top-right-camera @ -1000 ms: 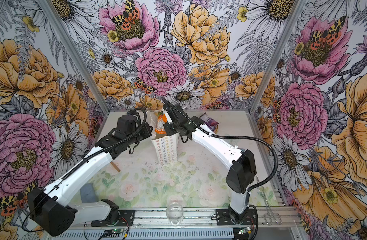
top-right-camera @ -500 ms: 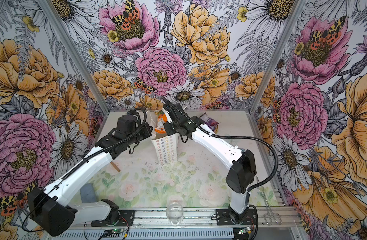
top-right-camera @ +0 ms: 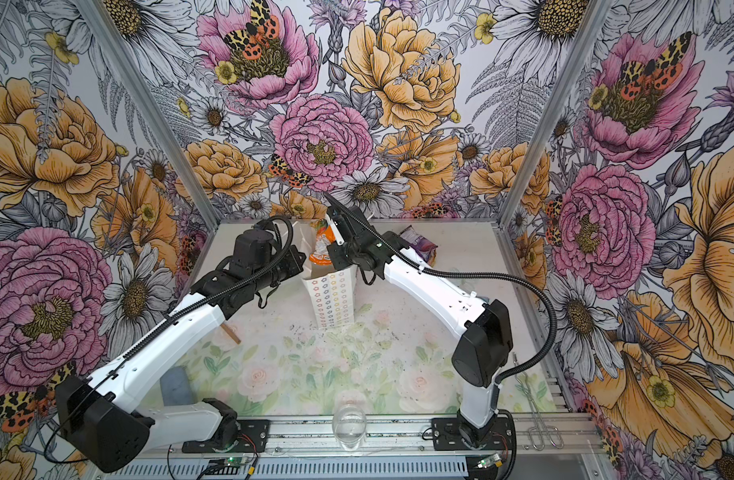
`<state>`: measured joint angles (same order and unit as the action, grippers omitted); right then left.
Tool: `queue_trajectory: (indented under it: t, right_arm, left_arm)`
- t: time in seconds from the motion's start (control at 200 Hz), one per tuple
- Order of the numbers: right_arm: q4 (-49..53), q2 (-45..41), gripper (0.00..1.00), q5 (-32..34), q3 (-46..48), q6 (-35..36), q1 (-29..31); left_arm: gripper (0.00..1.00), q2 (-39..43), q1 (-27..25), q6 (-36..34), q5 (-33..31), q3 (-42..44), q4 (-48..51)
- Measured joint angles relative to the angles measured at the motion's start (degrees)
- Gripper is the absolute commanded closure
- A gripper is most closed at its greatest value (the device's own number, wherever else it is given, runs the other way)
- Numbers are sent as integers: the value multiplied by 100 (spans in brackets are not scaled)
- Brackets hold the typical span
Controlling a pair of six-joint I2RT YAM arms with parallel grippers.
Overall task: Place the snacks into the paper bag
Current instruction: 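Push the orange packet deeper into the bag with the right gripper, then open the right gripper, raise it from the bag and move toward the purple packet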
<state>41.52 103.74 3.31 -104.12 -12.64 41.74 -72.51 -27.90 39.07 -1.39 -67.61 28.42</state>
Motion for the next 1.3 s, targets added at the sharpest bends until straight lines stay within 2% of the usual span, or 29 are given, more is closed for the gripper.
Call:
queue_trajectory:
  t: [0.235, 0.731, 1.021, 1.301]
  right_arm:
    - [-37, 0, 66, 13, -74, -20, 9]
    - [-13, -378, 59, -111, -153, -144, 125]
    - [264, -1392, 41, -472, -216, -398, 144]
    - [896, -2780, 29, -179, 105, -535, 144]
  left_arm:
    - [100, 0, 0, 0, 2, 2, 15]
    - [100, -4, 0, 0, 24, 2, 2]
    - [100, -4, -11, -98, 87, 2, -24]
    - [100, -4, -11, -247, 138, 2, -39]
